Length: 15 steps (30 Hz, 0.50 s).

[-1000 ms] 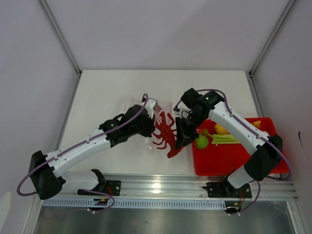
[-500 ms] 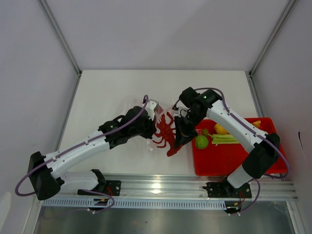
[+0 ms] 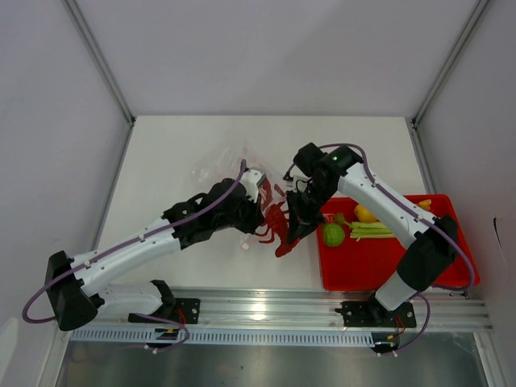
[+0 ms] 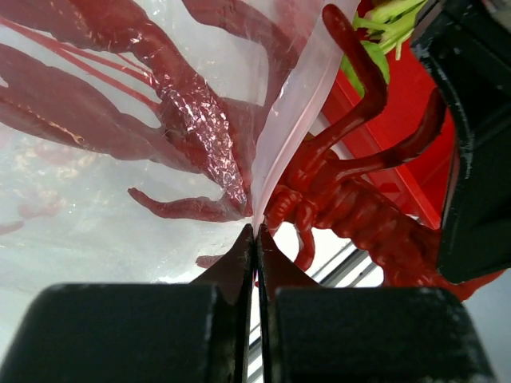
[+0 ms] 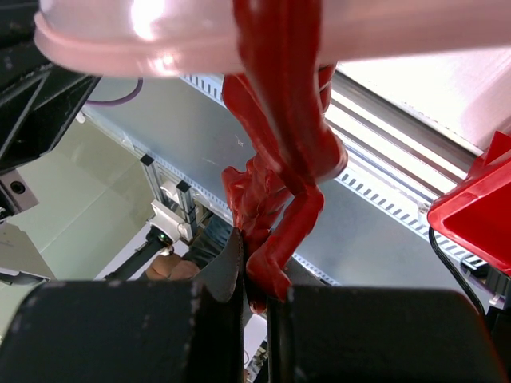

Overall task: Place the food in the zip-top bag and seal the zipper
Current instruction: Place the fake lobster in the zipper food storage bag.

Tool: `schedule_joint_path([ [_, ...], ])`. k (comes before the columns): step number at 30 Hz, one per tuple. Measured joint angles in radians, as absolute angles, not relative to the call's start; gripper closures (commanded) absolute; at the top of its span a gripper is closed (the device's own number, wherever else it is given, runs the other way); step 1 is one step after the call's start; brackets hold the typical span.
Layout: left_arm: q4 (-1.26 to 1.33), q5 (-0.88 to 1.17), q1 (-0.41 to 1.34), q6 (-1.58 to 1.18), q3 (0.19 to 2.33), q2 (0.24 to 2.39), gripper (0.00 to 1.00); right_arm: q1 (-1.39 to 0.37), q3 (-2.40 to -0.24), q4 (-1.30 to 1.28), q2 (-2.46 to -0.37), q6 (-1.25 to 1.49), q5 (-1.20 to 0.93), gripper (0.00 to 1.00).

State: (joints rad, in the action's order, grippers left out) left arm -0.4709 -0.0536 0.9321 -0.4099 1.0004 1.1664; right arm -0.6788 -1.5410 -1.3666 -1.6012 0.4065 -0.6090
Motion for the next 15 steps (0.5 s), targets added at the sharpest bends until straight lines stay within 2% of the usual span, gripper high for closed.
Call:
schedule_joint_path([
  [15, -0.503, -0.114, 0.934, -0.519, 1.102, 1.249, 0.99, -0.670, -1.538, -1.366, -1.598, 0.402, -0.610, 1.00],
])
